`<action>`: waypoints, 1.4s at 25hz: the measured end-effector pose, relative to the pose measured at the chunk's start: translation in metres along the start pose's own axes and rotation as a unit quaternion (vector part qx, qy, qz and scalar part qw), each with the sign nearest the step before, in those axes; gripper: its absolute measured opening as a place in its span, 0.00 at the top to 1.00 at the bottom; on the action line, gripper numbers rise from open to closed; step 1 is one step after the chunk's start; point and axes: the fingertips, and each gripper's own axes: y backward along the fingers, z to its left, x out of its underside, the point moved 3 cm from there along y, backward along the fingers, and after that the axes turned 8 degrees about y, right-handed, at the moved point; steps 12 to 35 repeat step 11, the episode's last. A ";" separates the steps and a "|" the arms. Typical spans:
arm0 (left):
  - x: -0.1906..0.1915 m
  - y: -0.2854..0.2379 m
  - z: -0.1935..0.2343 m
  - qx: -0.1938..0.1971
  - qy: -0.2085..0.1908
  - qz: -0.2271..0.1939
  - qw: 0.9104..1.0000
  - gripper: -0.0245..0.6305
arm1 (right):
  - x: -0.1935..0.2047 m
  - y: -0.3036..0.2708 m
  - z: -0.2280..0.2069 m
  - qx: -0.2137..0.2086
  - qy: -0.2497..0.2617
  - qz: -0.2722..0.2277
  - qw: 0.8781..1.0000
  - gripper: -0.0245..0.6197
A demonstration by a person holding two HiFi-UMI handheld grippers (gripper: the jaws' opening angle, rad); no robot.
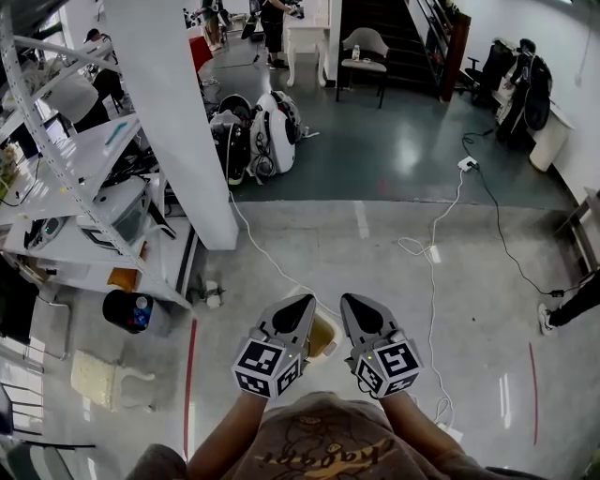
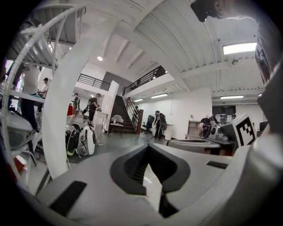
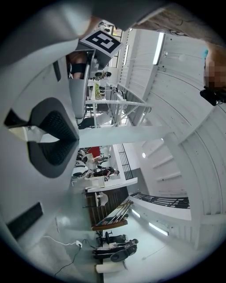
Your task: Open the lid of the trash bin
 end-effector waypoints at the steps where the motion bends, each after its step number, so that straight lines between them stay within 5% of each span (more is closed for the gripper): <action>1: 0.000 -0.001 0.000 0.002 0.000 0.000 1.000 0.95 | 0.000 0.000 0.000 0.001 0.002 0.000 1.000 0.92; 35: 0.005 -0.005 0.001 0.009 0.002 0.005 1.000 0.95 | 0.001 -0.003 -0.006 0.002 0.011 0.004 1.000 0.92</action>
